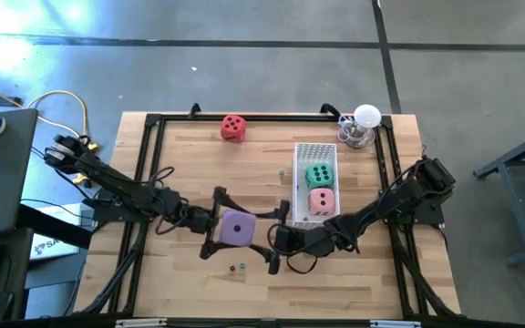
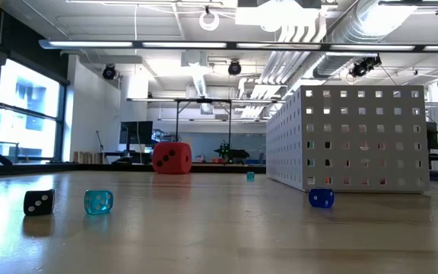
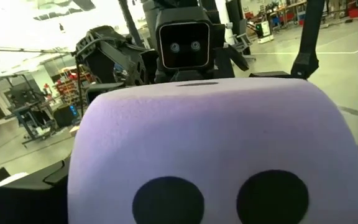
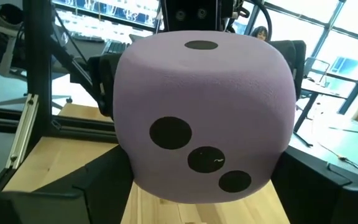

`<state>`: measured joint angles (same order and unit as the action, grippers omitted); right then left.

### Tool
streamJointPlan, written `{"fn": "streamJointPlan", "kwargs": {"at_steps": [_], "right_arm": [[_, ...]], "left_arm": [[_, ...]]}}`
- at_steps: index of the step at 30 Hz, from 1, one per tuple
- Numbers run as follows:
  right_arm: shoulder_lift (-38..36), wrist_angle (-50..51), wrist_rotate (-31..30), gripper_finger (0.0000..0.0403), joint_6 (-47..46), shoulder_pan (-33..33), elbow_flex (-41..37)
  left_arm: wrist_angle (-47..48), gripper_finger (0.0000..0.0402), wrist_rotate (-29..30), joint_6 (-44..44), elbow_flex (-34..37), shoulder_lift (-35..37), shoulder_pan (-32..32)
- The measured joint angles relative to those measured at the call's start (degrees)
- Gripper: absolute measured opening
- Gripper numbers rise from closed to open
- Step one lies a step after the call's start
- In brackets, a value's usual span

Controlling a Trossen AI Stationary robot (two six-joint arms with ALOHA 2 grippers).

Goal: Pick & Place Dice
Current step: Put the purple die into the white bin

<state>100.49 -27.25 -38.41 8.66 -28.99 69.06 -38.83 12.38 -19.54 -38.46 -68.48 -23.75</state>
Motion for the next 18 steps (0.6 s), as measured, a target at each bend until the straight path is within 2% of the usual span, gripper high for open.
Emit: {"fn": "streamJointPlan", "kwargs": {"at_steps": [8,18], "right_arm": [[-0.02,1.44,-0.31,0.0315,-0.81,0.02,0.00],[-0.02,4.84,-1.73,0.0314,-2.66,-0.02,0.04]], "left_arm": [[-0.65,0.0400,0.24,-2.92,0.00,0.52,-0.11],[-0.36,0.0400,0.36,-2.42,0.00,2.11,-1.18]]}}
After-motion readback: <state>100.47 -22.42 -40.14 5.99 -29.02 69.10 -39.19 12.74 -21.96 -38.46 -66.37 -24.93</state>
